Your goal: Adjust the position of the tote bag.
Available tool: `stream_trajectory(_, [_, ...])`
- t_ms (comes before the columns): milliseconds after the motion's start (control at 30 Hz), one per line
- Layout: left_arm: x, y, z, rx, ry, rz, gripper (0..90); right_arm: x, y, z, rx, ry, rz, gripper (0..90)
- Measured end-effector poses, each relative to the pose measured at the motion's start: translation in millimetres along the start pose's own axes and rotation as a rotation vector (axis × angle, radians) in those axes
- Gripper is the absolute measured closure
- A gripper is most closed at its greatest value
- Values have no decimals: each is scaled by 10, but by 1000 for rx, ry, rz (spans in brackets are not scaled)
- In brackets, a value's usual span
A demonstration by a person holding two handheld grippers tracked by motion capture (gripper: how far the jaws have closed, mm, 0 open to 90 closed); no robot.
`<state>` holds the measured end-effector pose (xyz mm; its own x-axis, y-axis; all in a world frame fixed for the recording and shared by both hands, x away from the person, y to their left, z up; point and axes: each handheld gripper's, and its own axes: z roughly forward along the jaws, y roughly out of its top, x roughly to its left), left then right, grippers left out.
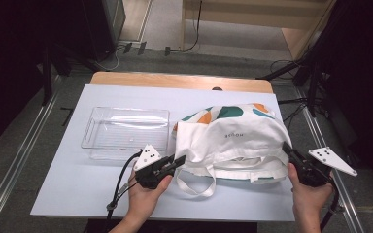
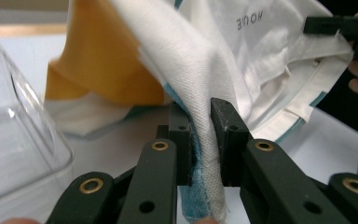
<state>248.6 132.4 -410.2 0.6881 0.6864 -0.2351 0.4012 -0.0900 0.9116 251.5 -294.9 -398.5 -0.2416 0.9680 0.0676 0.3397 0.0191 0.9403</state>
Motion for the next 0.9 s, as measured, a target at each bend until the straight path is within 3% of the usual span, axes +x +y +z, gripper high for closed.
stream_trajectory(33, [-28, 54, -66, -34, -24, 7, 808, 13, 48, -106, -33, -10, -2, 896])
stream_trajectory(133, [-73, 109, -161, -75, -45, 27, 809, 17, 105, -244, -77, -18, -5, 896])
stream_trajectory(333, [-140, 198, -333, -142, -43, 92, 809, 39, 175, -410, -136, -29, -20, 896])
stream_trajectory(467, [-87, 124, -276, -114, -33, 87, 808, 34, 111, -359, -118, -36, -19, 895])
stream_trajectory(567, [-57, 58, -220, -100, -26, 60, 807, 46, 23, -288, -97, -50, 2, 894])
stream_trajectory(667, [-38, 61, -225, -96, -16, 52, 808, 43, -5, -284, -109, -61, 30, 728])
stream_trajectory(700, [-28, 66, -234, -92, -12, 48, 808, 43, -5, -284, -109, -61, 30, 728])
stream_trajectory(733, [-21, 67, -235, -93, -7, 47, 808, 27, -1, -303, -118, -60, 39, 637])
stream_trajectory(767, [-16, 65, -233, -98, -5, 32, 808, -11, 4, -366, -131, -51, 69, 486])
stream_trajectory(833, [-17, 66, -233, -97, -4, 32, 808, -46, -15, -432, -124, -51, 87, 409])
stream_trajectory(900, [-19, 66, -232, -98, -2, 30, 809, -61, -39, -462, -117, -43, 99, 393])
